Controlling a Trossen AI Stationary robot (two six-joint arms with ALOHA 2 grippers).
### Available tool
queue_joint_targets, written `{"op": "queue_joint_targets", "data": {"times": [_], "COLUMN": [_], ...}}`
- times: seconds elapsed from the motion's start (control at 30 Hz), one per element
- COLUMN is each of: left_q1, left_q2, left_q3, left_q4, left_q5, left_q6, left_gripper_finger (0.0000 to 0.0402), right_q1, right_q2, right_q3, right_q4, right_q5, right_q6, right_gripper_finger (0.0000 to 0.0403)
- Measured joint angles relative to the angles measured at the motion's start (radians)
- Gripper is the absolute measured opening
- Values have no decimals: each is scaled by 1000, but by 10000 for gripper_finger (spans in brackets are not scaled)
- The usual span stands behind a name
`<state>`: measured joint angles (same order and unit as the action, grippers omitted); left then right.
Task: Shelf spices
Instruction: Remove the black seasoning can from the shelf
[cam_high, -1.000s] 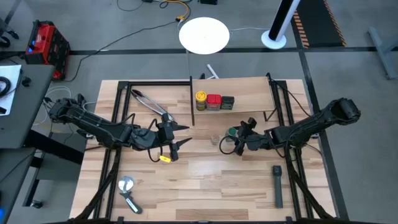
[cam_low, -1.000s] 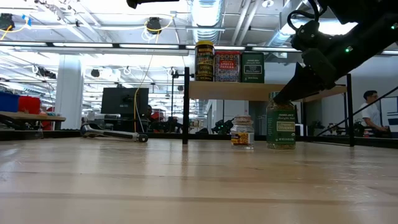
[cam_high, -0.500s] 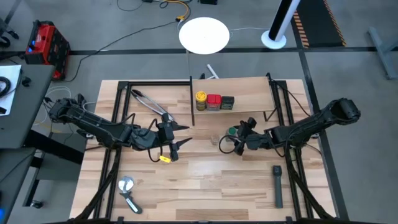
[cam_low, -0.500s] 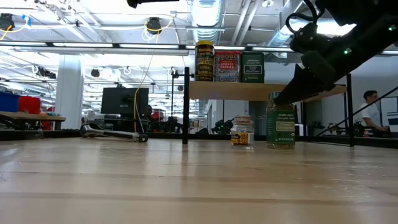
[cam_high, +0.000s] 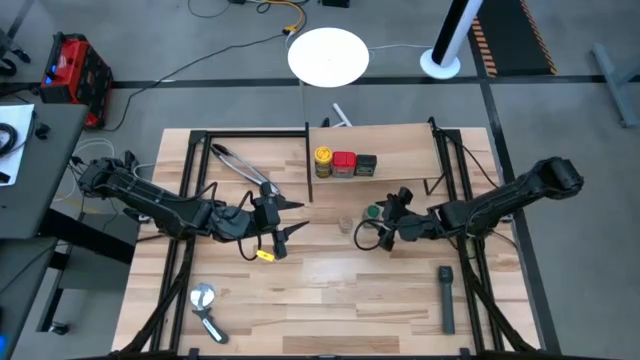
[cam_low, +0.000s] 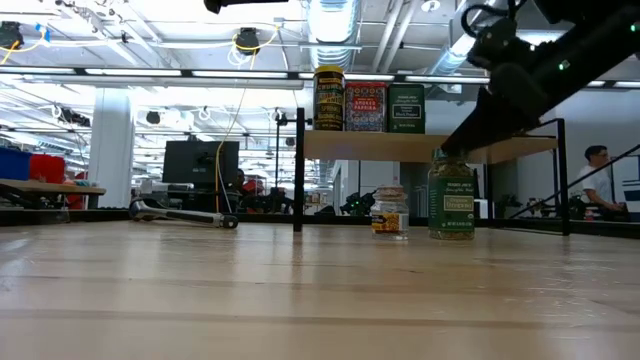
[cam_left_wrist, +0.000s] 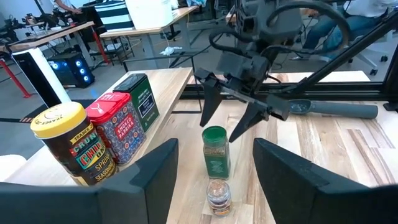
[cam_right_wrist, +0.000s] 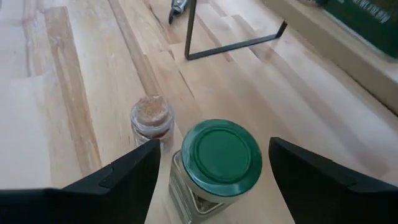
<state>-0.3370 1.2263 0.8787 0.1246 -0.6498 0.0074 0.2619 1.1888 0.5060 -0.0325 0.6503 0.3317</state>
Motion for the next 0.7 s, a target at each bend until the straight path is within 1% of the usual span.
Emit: {"op": "queue_joint_targets", "data": {"times": [0.2, 0.27, 0.43, 0.53, 0.6, 0.7], "left_q1": [0, 0, 0, 0, 0, 0], "left_q2": [0, 0, 0, 0, 1, 2], "left_q3": [0, 0, 0, 0, 0, 0], "left_q4": [-2, -2, -7, -7, -7, -7], "left_q5": [0, 0, 21, 46, 62, 97], "left_q6": [0, 0, 0, 0, -1, -7], "left_gripper_finger": [201, 201, 201, 201, 201, 201], "right_q1": [0, 3, 17, 1, -29, -108], "right_q2": [-52, -75, -135, -163, -177, -195], "right_q3": [67, 92, 166, 208, 233, 269], "right_q4": [-155, -187, -193, -192, -192, -192], "right_q5": [0, 0, 3, 43, 76, 71], "right_q6": [-4, -30, -175, -298, -382, -477], "right_gripper_finger": [302, 302, 302, 302, 302, 302]}}
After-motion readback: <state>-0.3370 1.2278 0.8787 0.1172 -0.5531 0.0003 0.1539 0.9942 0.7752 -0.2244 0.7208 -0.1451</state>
